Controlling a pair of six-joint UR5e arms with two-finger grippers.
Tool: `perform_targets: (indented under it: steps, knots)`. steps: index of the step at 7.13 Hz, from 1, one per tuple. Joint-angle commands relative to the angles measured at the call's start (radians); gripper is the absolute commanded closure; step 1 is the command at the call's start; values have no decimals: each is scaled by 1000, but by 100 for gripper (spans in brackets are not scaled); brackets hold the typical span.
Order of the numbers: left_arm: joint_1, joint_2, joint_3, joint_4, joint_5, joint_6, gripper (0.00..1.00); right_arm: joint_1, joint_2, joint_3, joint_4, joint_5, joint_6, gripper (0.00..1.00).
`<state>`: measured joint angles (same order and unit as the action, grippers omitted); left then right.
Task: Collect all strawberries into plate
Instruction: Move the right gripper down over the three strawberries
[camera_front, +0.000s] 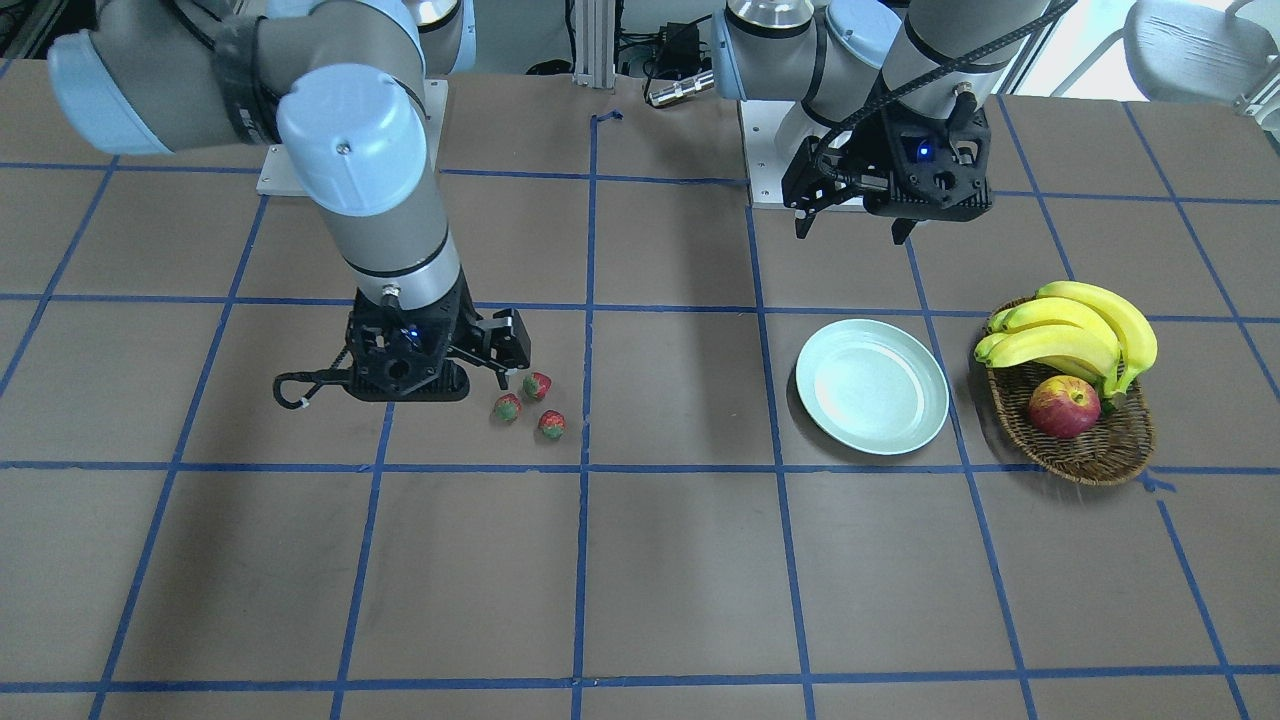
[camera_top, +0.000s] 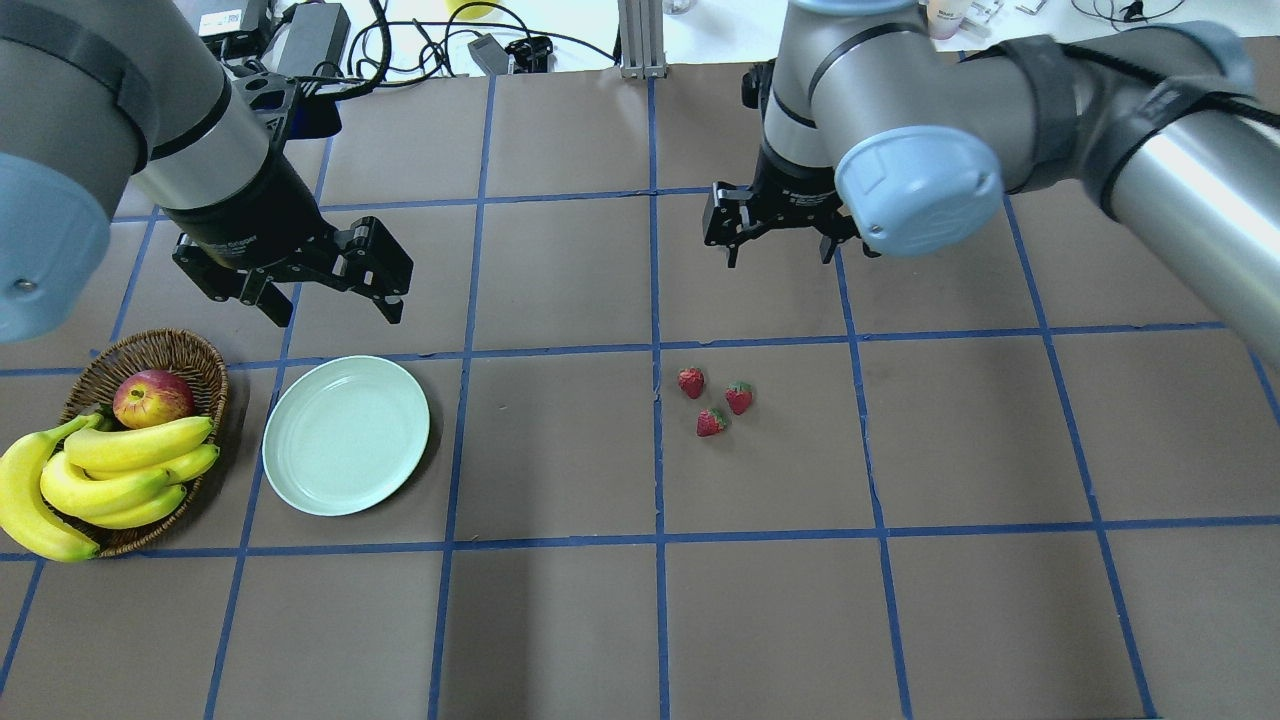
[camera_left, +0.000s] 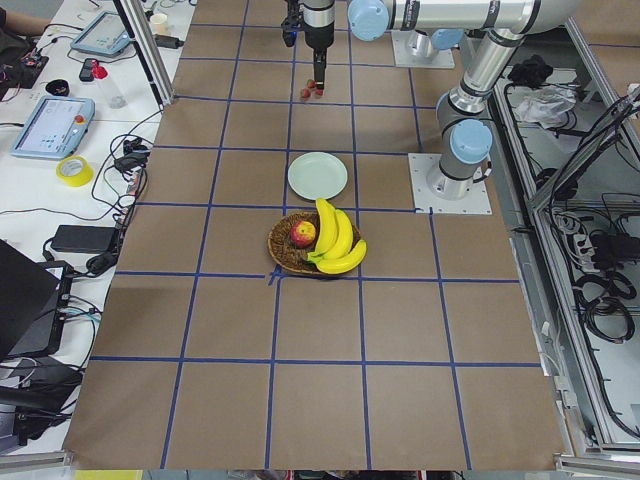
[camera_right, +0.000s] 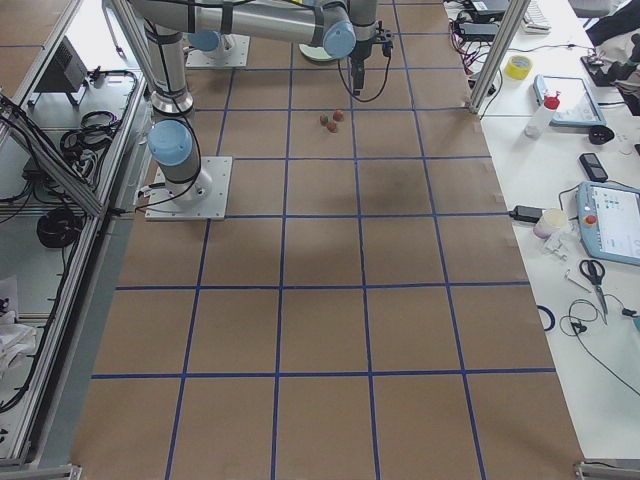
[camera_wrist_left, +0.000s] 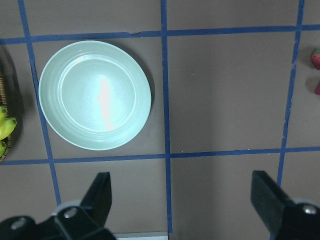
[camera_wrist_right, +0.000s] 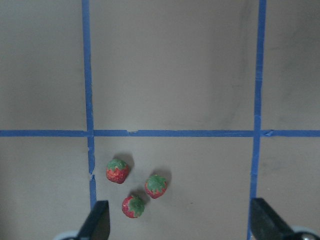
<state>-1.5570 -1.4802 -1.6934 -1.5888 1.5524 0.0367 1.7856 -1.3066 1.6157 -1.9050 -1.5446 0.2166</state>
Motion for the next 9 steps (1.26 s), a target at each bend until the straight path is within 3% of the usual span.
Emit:
perform_targets:
  steps: [1,7,9]
  knots:
    - [-1,0,0,-2,0,3,0,76,97,3,-92,-6,117,0]
    - [-1,-2,-2,0,0,5,0,132,248,141,-354,-8,182,0]
    - [-1,-2,-3,0,0,6,0,144,245,164,-352,-3,184,10]
